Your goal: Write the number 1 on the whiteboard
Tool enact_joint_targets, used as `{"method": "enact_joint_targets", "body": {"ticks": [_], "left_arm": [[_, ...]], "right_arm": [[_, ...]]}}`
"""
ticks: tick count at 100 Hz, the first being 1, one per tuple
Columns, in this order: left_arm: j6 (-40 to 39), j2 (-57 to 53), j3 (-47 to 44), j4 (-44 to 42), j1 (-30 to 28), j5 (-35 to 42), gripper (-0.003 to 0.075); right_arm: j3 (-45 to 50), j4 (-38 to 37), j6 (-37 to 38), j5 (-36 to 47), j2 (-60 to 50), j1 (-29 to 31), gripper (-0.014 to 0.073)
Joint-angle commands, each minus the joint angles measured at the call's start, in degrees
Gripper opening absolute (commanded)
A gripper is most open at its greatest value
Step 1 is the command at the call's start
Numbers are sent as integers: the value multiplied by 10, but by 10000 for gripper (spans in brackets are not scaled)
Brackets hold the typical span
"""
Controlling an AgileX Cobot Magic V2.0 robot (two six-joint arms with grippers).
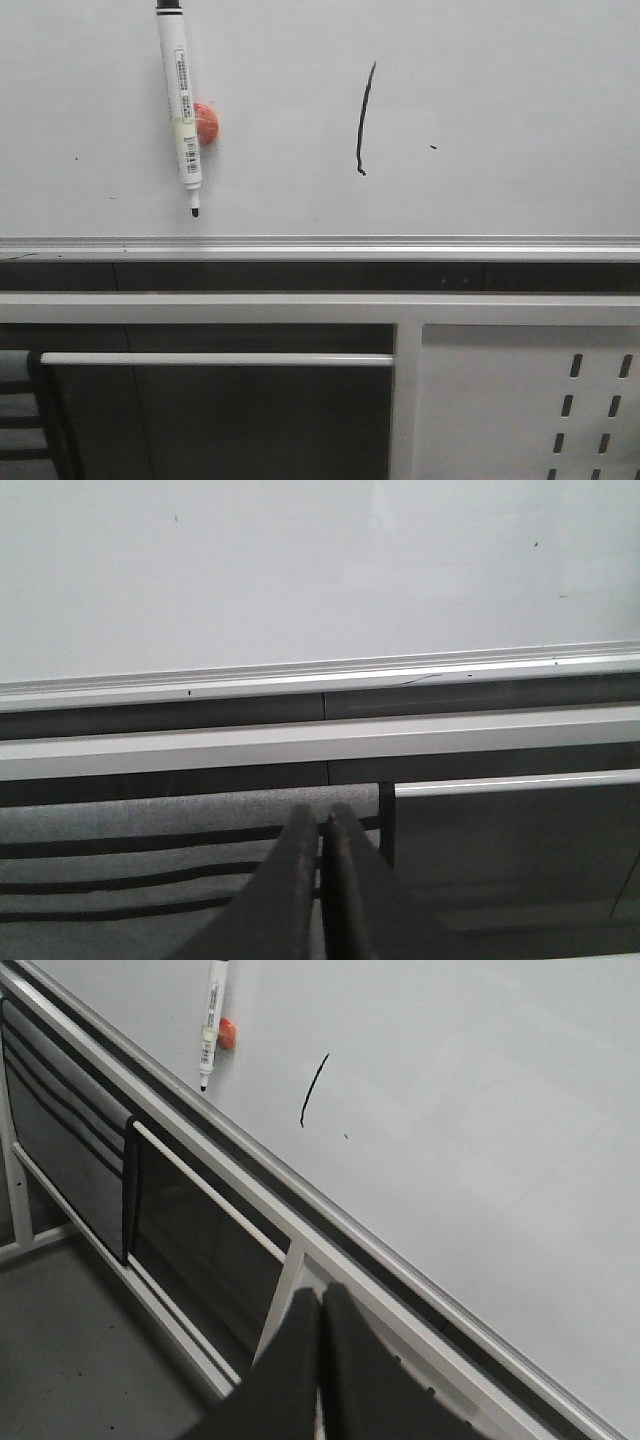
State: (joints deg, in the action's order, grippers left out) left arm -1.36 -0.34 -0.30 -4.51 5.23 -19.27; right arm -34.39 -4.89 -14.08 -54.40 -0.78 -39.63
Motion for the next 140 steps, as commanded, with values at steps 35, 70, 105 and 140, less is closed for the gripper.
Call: {"method": "enact_joint_targets", "body": {"ticks": [35, 70, 105, 140], "left_arm": [[1, -14, -13, 6, -2, 29, -18], [1, -14, -13, 6, -2, 29, -18], [1, -14, -13, 6, -2, 29, -18], [1, -14, -13, 6, -2, 29, -18]], "right_arm": [[245, -5, 16, 438, 4, 32, -61], [367, 49, 36, 513, 4, 37, -61], [367, 42, 36, 459, 4, 127, -61], [367, 92, 36, 423, 4, 297, -61]]}}
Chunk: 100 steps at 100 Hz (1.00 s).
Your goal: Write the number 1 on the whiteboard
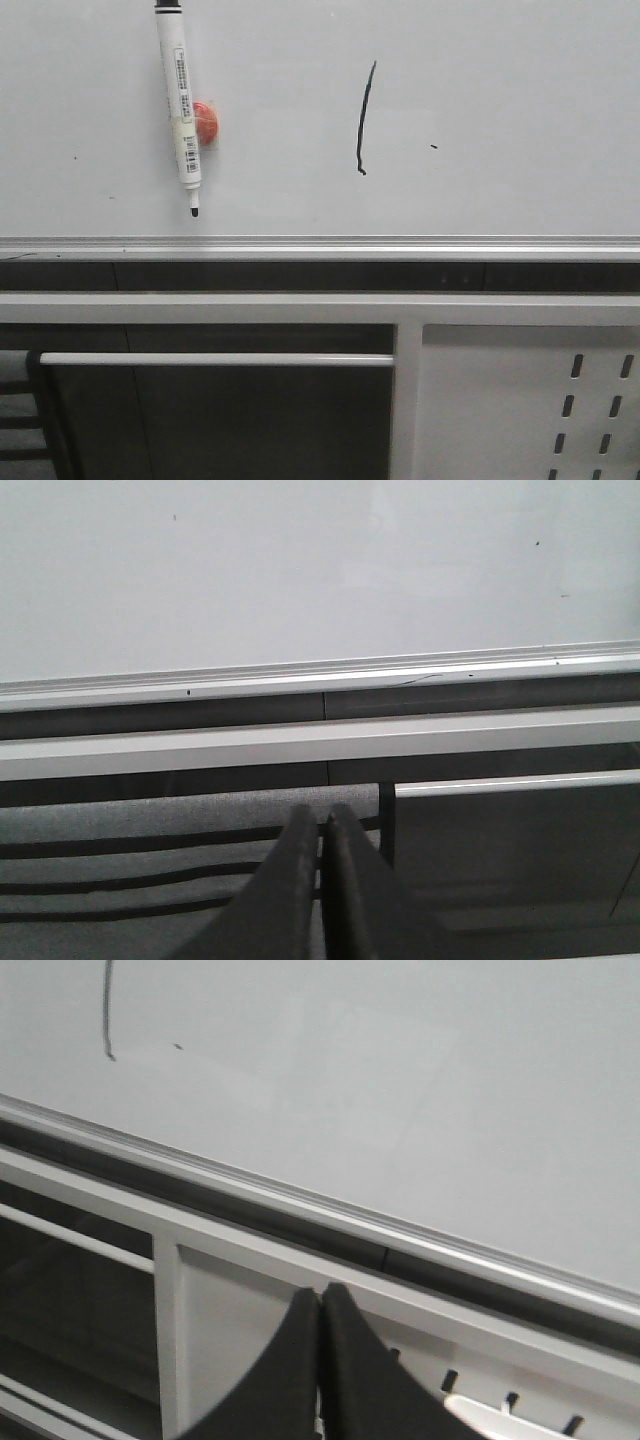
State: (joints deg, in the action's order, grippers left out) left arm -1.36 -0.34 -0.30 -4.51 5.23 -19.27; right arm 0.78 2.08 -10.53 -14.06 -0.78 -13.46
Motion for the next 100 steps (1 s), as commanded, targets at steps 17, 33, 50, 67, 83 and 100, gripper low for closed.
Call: {"method": "enact_joint_targets", "body": {"ticks": [17, 33, 50, 67, 83, 100], "left_arm": [[1, -14, -13, 6, -2, 29, -18], [1, -14, -13, 6, -2, 29, -18], [1, -14, -13, 6, -2, 29, -18], [1, -14, -13, 6, -2, 29, -18], [1, -14, -13, 6, -2, 29, -18], [1, -14, -13, 6, -2, 29, -18]], "right_arm": [[16, 31, 2, 19, 4, 117, -61], [16, 31, 2, 1, 4, 156, -61], [16, 13, 2, -42, 4, 158, -61], [16, 4, 15, -42, 4, 158, -61], [16, -21, 45, -40, 4, 158, -61], [16, -21, 45, -40, 4, 158, -61]]}}
